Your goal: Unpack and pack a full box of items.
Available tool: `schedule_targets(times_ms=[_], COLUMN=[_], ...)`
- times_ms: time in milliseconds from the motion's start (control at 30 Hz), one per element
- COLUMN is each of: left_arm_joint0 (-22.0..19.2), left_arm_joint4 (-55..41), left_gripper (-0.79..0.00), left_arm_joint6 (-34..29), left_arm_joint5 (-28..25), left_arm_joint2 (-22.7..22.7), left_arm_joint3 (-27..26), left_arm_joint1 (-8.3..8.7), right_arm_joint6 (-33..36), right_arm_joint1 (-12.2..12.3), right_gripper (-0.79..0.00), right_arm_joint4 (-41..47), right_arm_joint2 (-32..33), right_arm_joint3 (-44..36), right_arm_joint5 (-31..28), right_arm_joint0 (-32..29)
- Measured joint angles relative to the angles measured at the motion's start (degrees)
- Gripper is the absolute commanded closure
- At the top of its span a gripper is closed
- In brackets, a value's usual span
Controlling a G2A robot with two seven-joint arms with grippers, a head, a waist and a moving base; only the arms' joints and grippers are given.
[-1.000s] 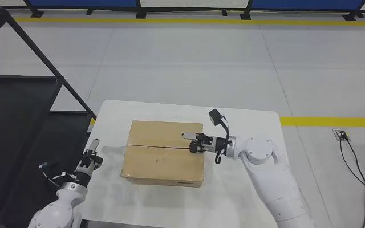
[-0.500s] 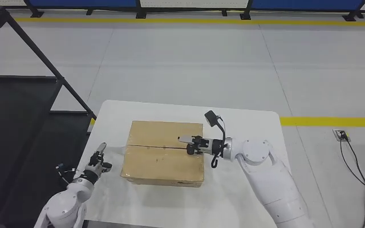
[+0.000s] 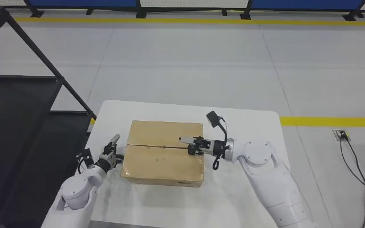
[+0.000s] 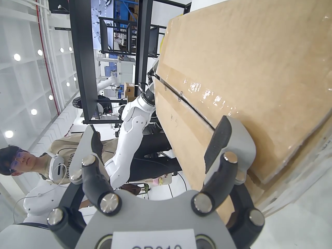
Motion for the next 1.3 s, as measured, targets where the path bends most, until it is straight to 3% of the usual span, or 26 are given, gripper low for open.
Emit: schedule_targets(times_ms=[300, 833, 1033, 1300], left_arm_joint0=[-0.83, 6.01, 6.71, 6.18], left_arm_joint4=[-4.11, -0.92, 3.05, 6.13], left_gripper=[-0.785, -0.785, -0.785, -0.785], left_arm_joint6=[3.07, 6.38, 5.73, 3.03], left_arm_joint5=[-3.87, -10.58, -10.56, -8.10], left_arm_joint2=[-1.22, -7.48, -7.91, -7.51], left_arm_joint3=[0.29, -12.20, -14.26, -12.41], left_arm_joint1=[-0.47, 0.15, 0.41, 0.71], right_arm_joint6=[-0.36, -0.65, -0.75, -0.88], right_arm_joint1=[0.21, 0.19, 0.19, 0.38], right_gripper=[-0.785, -0.785, -0.785, -0.785], right_arm_joint4=[0.72, 3.04, 3.83, 4.46], right_arm_joint2=[-0.84, -2.87, -3.38, -3.56], right_arm_joint3=[1.20, 5.50, 7.07, 7.93], right_arm_joint5=[0.08, -1.12, -1.75, -2.39], right_arm_joint0=[1.05, 4.02, 4.85, 5.27])
